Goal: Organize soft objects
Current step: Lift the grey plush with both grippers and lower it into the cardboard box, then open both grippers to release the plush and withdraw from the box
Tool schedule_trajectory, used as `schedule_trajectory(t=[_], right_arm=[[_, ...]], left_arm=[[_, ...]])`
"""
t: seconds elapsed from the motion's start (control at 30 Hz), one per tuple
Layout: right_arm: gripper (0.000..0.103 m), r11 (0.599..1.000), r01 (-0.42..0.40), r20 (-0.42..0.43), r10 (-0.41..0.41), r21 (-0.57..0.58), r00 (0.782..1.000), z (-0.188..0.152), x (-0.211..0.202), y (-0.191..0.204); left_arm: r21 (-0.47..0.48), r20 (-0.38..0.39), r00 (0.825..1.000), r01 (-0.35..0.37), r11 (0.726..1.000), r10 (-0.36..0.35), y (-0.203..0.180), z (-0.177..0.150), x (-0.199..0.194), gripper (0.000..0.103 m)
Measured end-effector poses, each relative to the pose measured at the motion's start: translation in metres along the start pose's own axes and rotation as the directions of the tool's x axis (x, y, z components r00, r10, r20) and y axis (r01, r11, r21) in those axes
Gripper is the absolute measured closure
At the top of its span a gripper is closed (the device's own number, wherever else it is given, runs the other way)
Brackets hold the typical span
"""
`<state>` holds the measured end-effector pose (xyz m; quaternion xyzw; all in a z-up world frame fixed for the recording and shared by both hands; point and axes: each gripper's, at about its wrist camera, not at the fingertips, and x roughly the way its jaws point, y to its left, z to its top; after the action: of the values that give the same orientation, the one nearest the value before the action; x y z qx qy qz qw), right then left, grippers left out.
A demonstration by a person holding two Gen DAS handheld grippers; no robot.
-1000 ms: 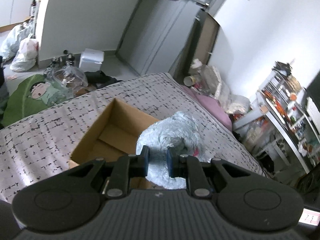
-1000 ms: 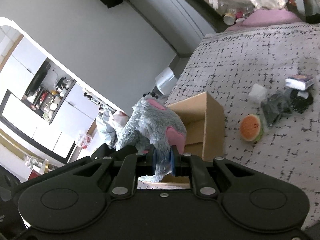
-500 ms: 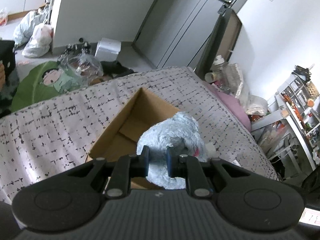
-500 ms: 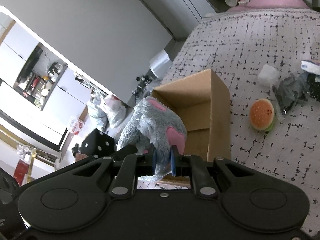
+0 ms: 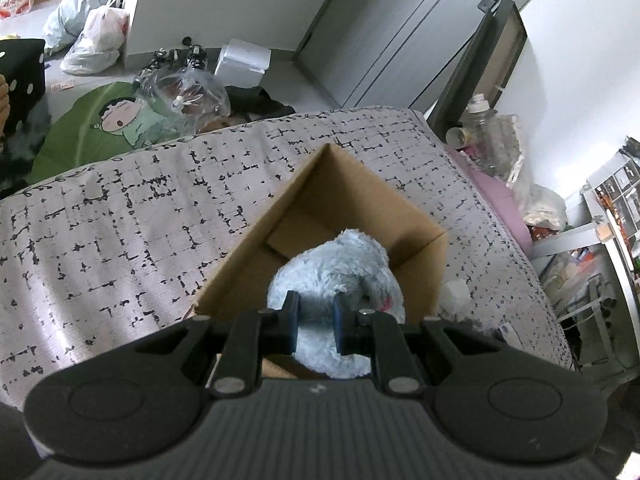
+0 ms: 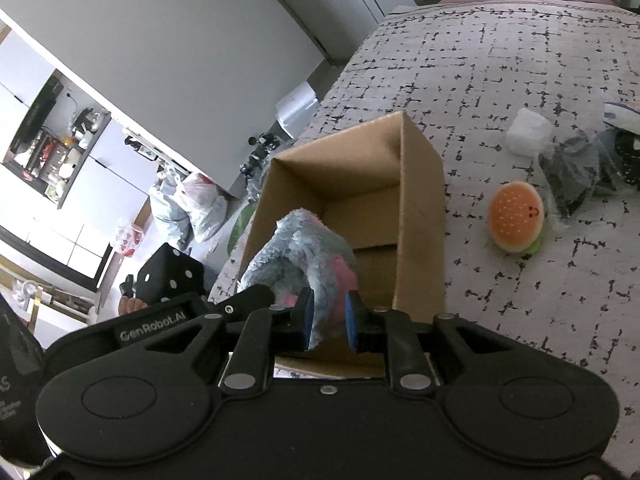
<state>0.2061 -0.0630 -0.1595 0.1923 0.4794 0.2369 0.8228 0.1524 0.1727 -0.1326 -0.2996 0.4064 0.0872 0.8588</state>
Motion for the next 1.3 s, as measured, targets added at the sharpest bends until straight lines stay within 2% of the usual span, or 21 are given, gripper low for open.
schedule_trajectory(t=[0.27,0.33,0.57,0.67,0.83,0.97,1.03,1.17,1.3], right_arm=[[0.082,1.0,0.015,0.015,-0.015,0.017,1.0,0.001,-0.005,-0.008],[0.075,0.999,0.018,0.024,-0.019,0.028,1.0,0.002,-0.008,-0.01],[0.069,0.999,0.014,0.063,-0.017,0.046,0.998,0.004,-0.029,-0.016],[0.062,0.999,0.01,0.082,-0.014,0.052,0.997,0.005,-0.041,-0.02],[0.044,0.999,0.022,0.115,-0.026,0.032,0.993,0.007,-0.067,-0.027],[0.039,0.999,0.011,0.138,-0.017,0.039,0.99,0.008,-0.089,-0.038],[0.036,0.999,0.009,0.152,-0.015,0.041,0.988,0.009,-0.099,-0.043],[0.032,0.999,0.001,0.175,-0.01,0.054,0.985,0.01,-0.115,-0.052],[0.023,0.998,-0.001,0.196,-0.011,0.062,0.981,0.01,-0.129,-0.06]], left_arm=[[-0.001,-0.038,0.997,-0.061,0.998,0.061,-0.001,0.002,0.007,0.082],[0.013,-0.042,0.996,-0.077,0.997,0.077,-0.004,0.003,0.004,0.077],[0.049,0.004,0.994,-0.111,0.993,0.111,-0.018,0.002,-0.015,0.06],[0.061,0.018,0.993,-0.114,0.992,0.113,-0.026,0.0,-0.025,0.055],[0.084,0.033,0.99,-0.138,0.987,0.136,-0.039,-0.002,-0.039,0.035],[0.108,0.055,0.988,-0.149,0.983,0.144,-0.05,-0.006,-0.055,0.031],[0.122,0.072,0.986,-0.156,0.98,0.148,-0.055,-0.008,-0.062,0.025],[0.148,0.097,0.982,-0.178,0.973,0.165,-0.064,-0.013,-0.074,0.023],[0.159,0.106,0.981,-0.176,0.972,0.16,-0.073,-0.018,-0.081,0.023]])
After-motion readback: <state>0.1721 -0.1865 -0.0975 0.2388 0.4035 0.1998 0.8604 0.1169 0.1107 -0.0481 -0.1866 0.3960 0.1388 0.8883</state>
